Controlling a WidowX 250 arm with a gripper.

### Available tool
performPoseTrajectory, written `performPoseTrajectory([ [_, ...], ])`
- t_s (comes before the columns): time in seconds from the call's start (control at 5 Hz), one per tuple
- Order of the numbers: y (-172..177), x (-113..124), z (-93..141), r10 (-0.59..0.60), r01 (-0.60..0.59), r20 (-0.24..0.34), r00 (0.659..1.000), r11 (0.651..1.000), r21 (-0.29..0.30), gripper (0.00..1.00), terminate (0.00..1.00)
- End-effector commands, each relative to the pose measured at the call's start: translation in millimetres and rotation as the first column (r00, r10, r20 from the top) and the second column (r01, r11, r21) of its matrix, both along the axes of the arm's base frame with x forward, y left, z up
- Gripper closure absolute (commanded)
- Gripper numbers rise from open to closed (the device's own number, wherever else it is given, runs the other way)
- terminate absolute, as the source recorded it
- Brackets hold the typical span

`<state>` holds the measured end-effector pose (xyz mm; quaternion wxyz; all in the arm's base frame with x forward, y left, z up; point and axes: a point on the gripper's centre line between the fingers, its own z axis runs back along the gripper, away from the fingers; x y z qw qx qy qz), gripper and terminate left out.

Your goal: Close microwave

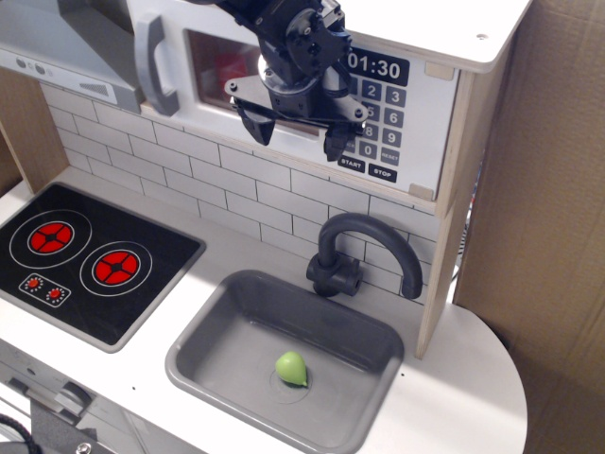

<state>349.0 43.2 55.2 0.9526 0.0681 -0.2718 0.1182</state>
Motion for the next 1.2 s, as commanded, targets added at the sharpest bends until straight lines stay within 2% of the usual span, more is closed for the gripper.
performPoseTrajectory([
  [0.0,0.8,16.2,25.9,0.0,-0.001,0.092,0.996,1.0,0.006,0.0,0.0],
  [0.2,-11.3,-5.2,25.4,0.064,-0.068,-0.079,0.995,0.996,-0.052,0.0,0.0],
  [0.4,-25.1,-36.8,23.9,0.104,-0.131,-0.241,0.965,0.986,-0.1,0.0,0.0],
  [0.6,-28.1,-54.5,21.2,0.075,-0.116,-0.314,0.947,0.987,-0.114,0.0,0.0],
  [0.8,-28.0,-56.3,14.6,0.061,-0.098,-0.277,0.959,0.988,-0.122,0.0,0.0],
  [1.0,-28.0,-56.3,14.6,0.061,-0.098,-0.277,0.959,0.988,-0.122,0.0,1.0],
])
